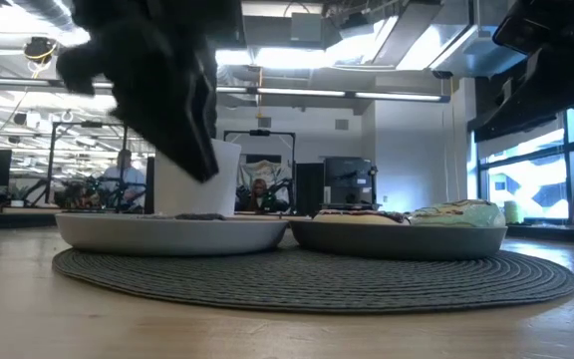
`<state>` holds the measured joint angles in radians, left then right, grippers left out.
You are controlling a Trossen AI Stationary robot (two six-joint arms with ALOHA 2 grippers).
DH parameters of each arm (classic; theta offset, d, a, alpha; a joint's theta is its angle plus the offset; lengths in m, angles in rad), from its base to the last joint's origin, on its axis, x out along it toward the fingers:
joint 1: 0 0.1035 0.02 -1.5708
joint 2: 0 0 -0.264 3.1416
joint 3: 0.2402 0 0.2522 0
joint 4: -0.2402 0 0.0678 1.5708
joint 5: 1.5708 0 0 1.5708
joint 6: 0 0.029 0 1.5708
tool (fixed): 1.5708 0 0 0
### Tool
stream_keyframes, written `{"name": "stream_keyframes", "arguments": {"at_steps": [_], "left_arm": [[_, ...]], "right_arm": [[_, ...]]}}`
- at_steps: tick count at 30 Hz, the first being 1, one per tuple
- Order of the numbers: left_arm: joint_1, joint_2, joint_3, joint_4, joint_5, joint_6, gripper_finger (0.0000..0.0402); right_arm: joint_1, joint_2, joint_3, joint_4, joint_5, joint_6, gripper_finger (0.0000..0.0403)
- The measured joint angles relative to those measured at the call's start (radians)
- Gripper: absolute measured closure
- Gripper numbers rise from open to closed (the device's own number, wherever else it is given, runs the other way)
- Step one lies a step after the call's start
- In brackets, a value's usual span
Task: Pick & Place donuts
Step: Put the small yellow donut on the gray plate
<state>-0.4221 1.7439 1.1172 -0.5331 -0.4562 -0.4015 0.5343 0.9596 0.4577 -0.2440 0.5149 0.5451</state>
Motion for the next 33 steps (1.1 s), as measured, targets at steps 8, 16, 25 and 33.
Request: {"name": "stream_keyframes", "arguments": {"at_steps": [8, 16, 25, 33], "left_arm": [[0.000, -0.101, 0.000, 0.024, -0.101, 0.116, 0.0205], [0.000, -0.112, 0.000, 0.137, -0.197, 0.196, 0.0205], [0.002, -0.112, 0.000, 0.151, -0.184, 0.214, 0.0205], [0.003, -0.112, 0.000, 0.163, -0.180, 0.206, 0.0205]], "right_arm": [[0.000, -0.026, 0.146, -0.214, -0.245, -0.007, 0.0295], [0.083, -0.001, 0.215, -0.680, -0.386, 0.570, 0.0295], [0.176, 0.009, 0.084, -0.684, -0.443, 0.817, 0.0295], [0.185, 0.012, 0.041, -0.658, -0.484, 0.865, 0.0295]]}}
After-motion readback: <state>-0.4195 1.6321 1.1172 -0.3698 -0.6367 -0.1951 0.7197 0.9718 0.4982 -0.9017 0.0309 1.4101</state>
